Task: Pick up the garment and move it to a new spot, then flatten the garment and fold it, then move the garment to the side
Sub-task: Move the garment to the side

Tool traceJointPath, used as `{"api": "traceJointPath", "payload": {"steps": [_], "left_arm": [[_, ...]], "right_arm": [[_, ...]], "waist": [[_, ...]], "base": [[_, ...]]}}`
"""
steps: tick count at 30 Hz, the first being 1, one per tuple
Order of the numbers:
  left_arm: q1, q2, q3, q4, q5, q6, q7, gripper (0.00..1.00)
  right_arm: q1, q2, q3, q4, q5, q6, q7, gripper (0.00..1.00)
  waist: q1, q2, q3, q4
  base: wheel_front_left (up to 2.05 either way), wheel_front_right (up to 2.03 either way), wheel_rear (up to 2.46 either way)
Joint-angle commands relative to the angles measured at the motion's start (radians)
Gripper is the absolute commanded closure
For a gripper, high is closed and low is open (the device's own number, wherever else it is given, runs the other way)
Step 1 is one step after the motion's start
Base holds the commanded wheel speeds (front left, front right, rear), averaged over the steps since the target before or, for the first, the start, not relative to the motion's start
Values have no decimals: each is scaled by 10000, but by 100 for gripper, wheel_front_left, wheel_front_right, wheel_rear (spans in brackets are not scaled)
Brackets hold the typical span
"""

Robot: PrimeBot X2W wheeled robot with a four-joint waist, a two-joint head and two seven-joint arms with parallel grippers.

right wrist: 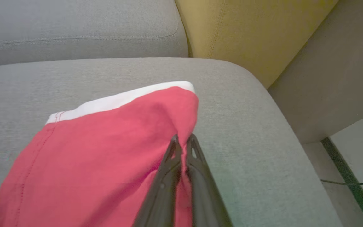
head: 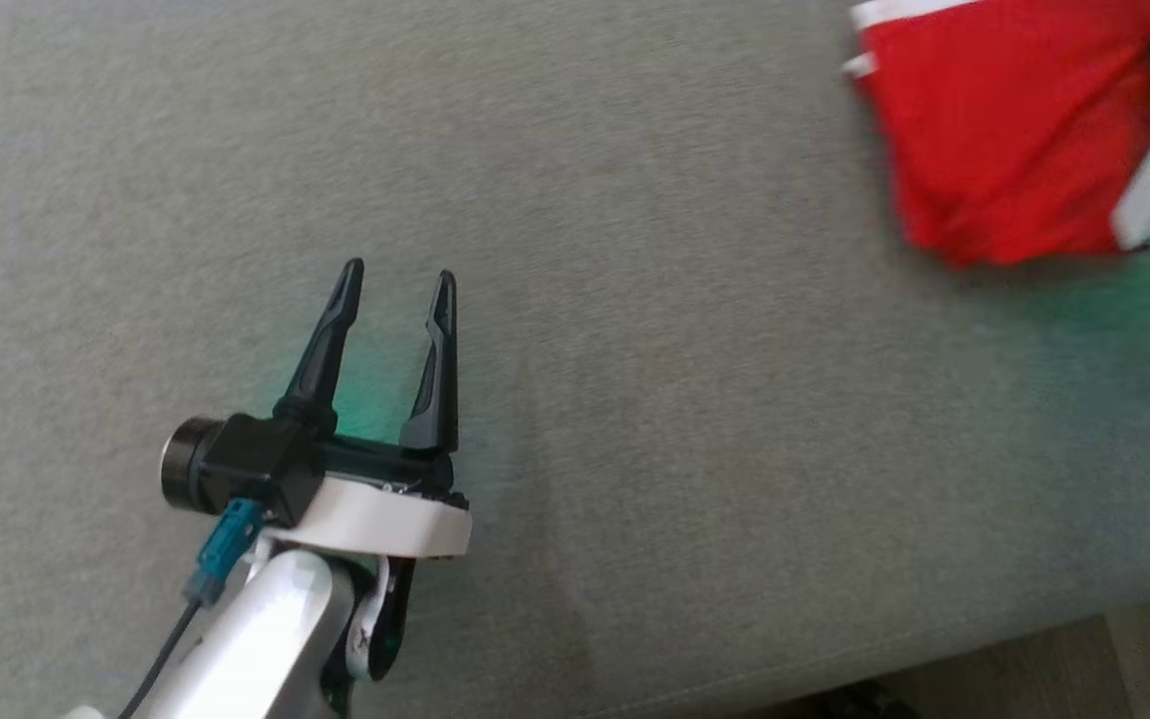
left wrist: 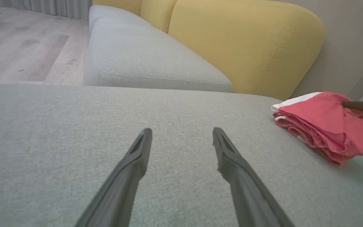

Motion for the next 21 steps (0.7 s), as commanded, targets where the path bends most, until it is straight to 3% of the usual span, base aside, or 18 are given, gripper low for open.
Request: {"api": "traceJointPath", "payload": {"steps": [1, 9, 11, 12, 21], "left_arm": [[-261, 180, 321, -374, 101, 80, 22, 0], [-345, 224, 310, -602, 156, 157, 26, 0], [-366, 229, 307, -629, 162, 173, 29, 0], [-376, 228, 304, -639, 164, 182, 29, 0], [-282, 165, 208, -521, 108, 216, -1, 0]], "right_arm": [[-355, -469, -41, -150, -156, -7, 47, 100], [-1089, -1746, -457, 607, -737, -7, 80, 100], [-1184, -1921, -346, 666, -884, -7, -112, 22], [-1232, -1973, -338, 704, -957, -7, -254, 0], [-1272, -1762, 149, 908, -1016, -7, -1043, 0]], "waist": [[0, 0, 225, 317], [0, 0, 606, 817], [0, 0, 637, 862], [0, 0, 644, 879], [0, 0, 236, 906]], "base": [[0, 0, 0], [0, 0, 0], [0, 0, 0], [0, 0, 0], [0, 0, 0]]}}
